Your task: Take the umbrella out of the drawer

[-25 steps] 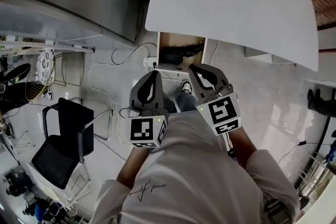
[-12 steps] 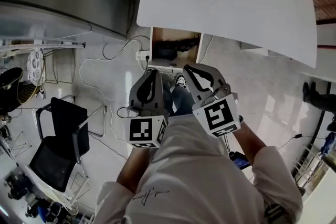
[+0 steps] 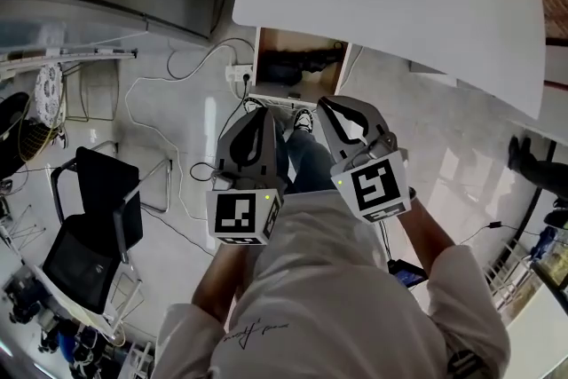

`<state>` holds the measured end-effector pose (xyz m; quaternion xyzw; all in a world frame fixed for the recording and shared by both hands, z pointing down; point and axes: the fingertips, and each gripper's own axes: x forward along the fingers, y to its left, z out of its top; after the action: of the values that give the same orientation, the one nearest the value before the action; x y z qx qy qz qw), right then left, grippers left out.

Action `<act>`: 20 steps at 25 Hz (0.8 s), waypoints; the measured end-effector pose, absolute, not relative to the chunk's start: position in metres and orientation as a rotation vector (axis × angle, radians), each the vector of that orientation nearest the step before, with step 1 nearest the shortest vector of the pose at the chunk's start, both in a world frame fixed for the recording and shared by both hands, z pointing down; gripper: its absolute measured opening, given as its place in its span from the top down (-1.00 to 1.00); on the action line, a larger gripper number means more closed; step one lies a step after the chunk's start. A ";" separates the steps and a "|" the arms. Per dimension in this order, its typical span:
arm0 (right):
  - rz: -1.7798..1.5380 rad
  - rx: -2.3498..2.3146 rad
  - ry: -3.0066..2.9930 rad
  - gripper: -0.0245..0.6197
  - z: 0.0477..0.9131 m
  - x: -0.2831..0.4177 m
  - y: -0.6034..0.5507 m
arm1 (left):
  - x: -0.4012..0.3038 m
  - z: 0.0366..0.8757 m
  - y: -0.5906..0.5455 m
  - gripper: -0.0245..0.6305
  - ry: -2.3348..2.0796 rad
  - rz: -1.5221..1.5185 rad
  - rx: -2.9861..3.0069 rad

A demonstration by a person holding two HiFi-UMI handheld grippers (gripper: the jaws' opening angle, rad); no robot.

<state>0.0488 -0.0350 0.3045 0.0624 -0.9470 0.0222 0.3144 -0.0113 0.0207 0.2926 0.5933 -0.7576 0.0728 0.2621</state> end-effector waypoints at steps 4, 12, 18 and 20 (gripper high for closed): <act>0.044 0.148 -2.479 0.87 0.317 0.046 -0.035 | -0.014 0.300 0.021 0.87 -2.038 0.204 1.603; 0.016 0.113 -2.450 0.87 0.345 0.036 -0.046 | -0.022 0.315 0.020 0.87 -2.068 0.176 1.551; 0.020 0.069 -2.423 0.87 0.367 0.031 -0.042 | -0.028 0.341 0.025 0.87 -2.081 0.152 1.477; 0.040 0.056 -2.413 0.87 0.375 0.030 -0.041 | -0.030 0.350 0.025 0.87 -2.071 0.154 1.462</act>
<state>0.0299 -0.0405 0.3752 0.0217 -0.9342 0.0156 0.3556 -0.0299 0.0250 0.3499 0.5497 -0.7789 0.0580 0.2963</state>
